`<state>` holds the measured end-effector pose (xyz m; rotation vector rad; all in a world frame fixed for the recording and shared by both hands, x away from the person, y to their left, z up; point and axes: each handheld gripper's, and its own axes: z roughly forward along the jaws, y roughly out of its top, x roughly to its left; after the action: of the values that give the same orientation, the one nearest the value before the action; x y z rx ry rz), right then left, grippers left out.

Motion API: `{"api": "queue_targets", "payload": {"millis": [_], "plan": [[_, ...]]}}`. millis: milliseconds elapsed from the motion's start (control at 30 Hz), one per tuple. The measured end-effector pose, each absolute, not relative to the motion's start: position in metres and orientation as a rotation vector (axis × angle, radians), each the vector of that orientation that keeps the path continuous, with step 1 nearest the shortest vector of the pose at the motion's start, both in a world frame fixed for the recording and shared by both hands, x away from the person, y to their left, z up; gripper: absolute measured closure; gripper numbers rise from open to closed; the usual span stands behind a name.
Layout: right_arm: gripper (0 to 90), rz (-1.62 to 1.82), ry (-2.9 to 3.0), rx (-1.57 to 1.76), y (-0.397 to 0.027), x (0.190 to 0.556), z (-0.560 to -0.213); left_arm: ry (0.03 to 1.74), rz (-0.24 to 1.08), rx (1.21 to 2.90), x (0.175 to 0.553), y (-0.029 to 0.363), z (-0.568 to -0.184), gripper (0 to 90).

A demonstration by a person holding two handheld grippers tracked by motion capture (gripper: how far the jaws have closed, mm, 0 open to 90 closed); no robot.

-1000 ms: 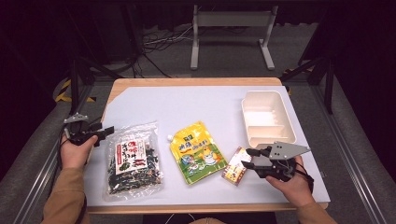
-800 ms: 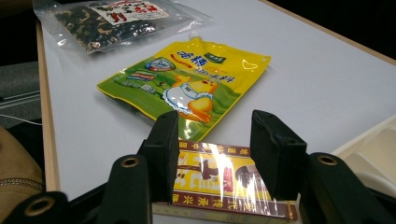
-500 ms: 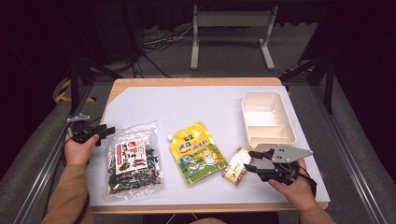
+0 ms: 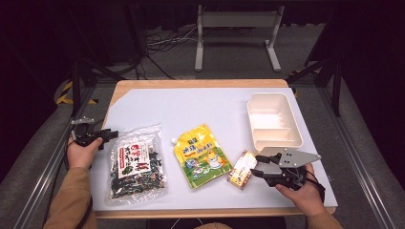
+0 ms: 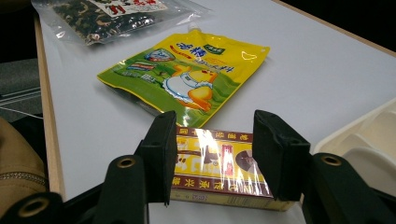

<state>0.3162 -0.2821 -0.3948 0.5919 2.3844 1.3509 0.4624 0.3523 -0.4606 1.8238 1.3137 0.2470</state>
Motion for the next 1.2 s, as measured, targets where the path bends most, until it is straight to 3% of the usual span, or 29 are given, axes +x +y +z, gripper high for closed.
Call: {"api": "queue_targets", "payload": {"millis": [400, 733, 1200], "plan": [[50.1, 1.348, 2.384, 0.593, -0.282, 0.317, -0.396, 1.36, 0.295, 1.861, 0.46, 0.351, -0.459, 77.9], [49.4, 1.35, 2.379, 0.601, -0.284, 0.316, -0.395, 1.332, 0.323, 1.888, 0.459, 0.349, -0.456, 89.2], [49.4, 1.354, 2.373, 0.598, -0.283, 0.317, -0.393, 1.269, 0.414, 1.865, 0.445, 0.35, -0.429, 90.0]]}}
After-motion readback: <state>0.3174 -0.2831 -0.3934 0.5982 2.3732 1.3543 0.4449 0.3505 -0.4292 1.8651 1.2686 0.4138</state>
